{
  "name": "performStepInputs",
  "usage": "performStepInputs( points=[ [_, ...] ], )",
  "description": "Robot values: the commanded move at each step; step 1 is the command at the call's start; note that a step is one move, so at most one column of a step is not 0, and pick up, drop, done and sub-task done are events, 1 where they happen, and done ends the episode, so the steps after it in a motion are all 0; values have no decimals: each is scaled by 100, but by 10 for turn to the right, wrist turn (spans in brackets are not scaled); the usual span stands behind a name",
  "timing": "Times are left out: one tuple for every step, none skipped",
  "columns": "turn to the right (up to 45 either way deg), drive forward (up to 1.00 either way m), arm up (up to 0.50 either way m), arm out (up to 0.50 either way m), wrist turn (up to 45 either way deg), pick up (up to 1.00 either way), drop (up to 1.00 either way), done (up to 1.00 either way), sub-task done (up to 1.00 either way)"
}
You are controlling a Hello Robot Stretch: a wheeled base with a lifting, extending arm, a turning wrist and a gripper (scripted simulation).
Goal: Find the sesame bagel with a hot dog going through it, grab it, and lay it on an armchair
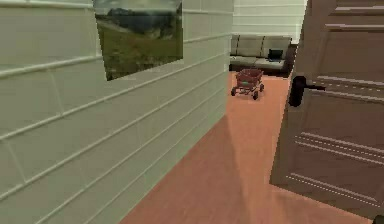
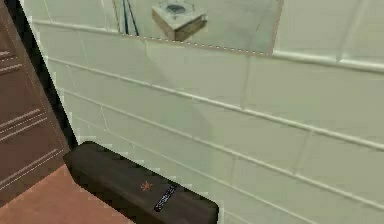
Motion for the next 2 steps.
performStepInputs(
  points=[
    [120, 0, 0, 0, 0, 0, 0, 0, 0],
    [0, 100, 0, 0, 0, 0, 0, 0, 0]
  ],
)
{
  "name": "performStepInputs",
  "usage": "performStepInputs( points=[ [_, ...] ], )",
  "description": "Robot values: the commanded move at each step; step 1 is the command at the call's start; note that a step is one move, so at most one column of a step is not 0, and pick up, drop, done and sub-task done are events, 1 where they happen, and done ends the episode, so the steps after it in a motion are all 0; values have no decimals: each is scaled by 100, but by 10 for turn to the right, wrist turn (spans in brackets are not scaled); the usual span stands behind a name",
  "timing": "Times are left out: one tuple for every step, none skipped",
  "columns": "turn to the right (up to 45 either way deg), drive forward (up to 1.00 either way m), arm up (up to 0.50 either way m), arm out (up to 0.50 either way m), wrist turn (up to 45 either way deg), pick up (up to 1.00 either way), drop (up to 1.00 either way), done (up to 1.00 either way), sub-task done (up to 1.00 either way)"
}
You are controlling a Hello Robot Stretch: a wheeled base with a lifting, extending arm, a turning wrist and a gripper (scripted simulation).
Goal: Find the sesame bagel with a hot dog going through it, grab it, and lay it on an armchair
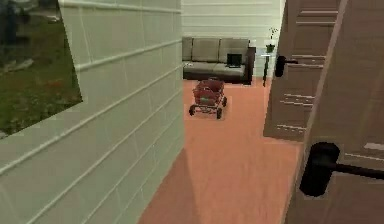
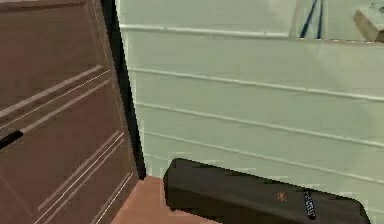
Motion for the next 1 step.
performStepInputs(
  points=[
    [30, 0, 0, 0, 0, 0, 0, 0, 0]
  ],
)
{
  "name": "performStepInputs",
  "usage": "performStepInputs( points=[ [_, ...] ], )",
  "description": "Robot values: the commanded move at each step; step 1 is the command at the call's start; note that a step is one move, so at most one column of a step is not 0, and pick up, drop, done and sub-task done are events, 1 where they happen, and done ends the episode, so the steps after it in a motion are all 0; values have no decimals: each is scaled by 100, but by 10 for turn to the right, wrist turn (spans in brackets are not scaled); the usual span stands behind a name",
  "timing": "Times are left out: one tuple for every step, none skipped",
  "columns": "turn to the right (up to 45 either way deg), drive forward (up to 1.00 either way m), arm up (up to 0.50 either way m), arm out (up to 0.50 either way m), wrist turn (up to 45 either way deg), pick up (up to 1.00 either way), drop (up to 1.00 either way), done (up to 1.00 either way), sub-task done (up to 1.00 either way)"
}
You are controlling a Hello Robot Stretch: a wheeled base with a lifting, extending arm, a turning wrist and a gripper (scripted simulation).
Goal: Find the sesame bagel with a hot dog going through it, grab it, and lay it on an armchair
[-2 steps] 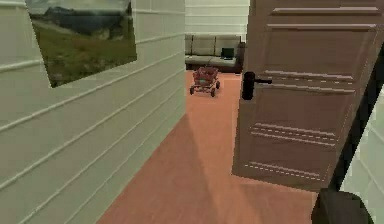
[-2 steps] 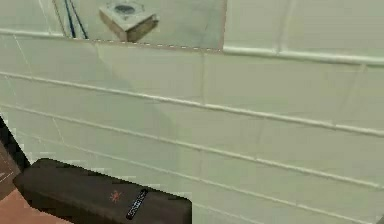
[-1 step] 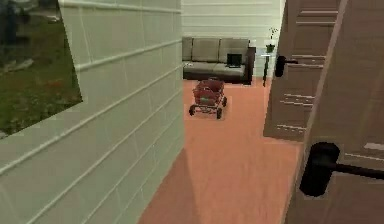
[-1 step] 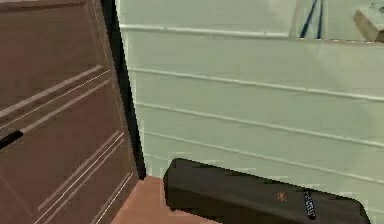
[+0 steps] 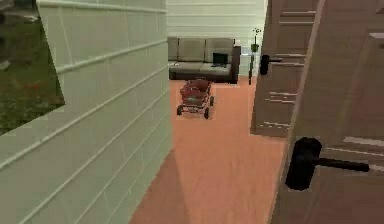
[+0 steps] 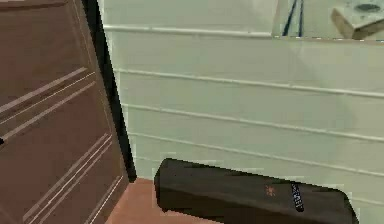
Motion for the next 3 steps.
performStepInputs(
  points=[
    [0, 100, 0, 0, 0, 0, 0, 0, 0],
    [0, 100, 0, 0, 0, 0, 0, 0, 0],
    [0, 40, 0, 0, 0, 0, 0, 0, 0]
  ],
)
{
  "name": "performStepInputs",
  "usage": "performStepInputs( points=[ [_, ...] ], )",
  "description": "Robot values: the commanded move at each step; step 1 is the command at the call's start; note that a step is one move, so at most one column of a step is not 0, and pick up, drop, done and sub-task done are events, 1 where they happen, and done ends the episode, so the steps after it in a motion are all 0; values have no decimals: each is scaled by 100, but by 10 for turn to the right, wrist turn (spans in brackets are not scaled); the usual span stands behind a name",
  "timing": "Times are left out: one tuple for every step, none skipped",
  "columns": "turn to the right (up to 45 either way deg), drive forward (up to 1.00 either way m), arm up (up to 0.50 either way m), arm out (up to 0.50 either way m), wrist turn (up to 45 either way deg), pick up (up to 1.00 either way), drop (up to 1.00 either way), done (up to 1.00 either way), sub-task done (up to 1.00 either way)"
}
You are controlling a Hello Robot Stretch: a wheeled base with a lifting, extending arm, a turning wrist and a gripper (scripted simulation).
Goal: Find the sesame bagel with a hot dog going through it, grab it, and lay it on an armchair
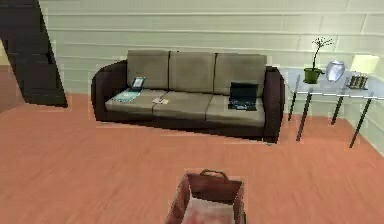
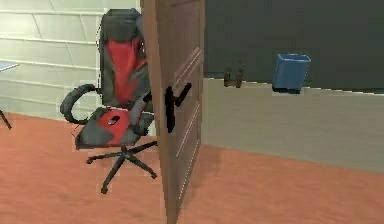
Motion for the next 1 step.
performStepInputs(
  points=[
    [-420, 0, 0, 0, 0, 0, 0, 0, 0]
  ],
)
